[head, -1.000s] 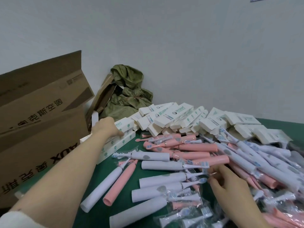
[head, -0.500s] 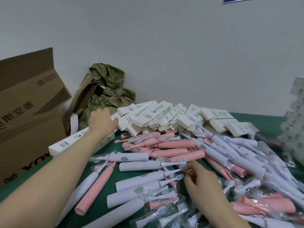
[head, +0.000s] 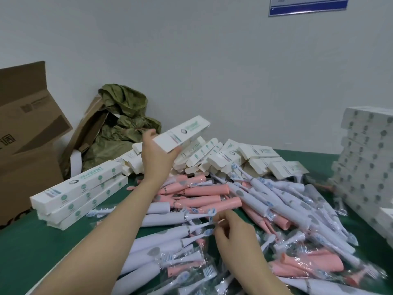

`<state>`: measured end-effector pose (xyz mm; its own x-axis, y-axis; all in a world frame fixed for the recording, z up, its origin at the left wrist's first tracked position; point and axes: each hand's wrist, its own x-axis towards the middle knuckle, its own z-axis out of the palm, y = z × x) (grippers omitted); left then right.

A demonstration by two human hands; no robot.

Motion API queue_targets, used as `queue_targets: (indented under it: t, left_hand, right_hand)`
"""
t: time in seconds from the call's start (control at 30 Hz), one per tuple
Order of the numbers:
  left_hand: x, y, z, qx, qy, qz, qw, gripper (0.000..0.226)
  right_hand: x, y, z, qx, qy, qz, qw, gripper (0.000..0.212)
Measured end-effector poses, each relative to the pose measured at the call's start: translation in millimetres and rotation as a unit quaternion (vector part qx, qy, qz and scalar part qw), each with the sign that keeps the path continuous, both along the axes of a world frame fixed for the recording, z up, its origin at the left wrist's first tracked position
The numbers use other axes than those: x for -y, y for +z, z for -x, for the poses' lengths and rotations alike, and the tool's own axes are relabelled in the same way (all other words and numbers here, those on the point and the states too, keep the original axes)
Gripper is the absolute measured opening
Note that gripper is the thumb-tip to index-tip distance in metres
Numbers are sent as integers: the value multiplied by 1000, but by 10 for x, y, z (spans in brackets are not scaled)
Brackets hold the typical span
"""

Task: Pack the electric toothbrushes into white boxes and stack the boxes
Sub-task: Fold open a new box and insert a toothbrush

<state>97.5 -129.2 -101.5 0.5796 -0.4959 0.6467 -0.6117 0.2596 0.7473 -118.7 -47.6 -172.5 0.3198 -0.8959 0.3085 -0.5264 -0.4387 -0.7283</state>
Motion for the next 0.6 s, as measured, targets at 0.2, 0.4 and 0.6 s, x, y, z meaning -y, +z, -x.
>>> queue_targets:
  t: [0.2,0.4,0.6]
  left_hand:
    - [-636,233,310,-135,-162,147,966,57]
    - [-1158,186,416,35,-194,183,963,60]
    - [-1341,96,721,307,-140,138,931,62]
  right_hand:
    - [-48,144,29,73,24,30,997,20]
    - [-154,459,66,231,-6,84,969,30]
    - [-332,695,73,316,165,47,933,49]
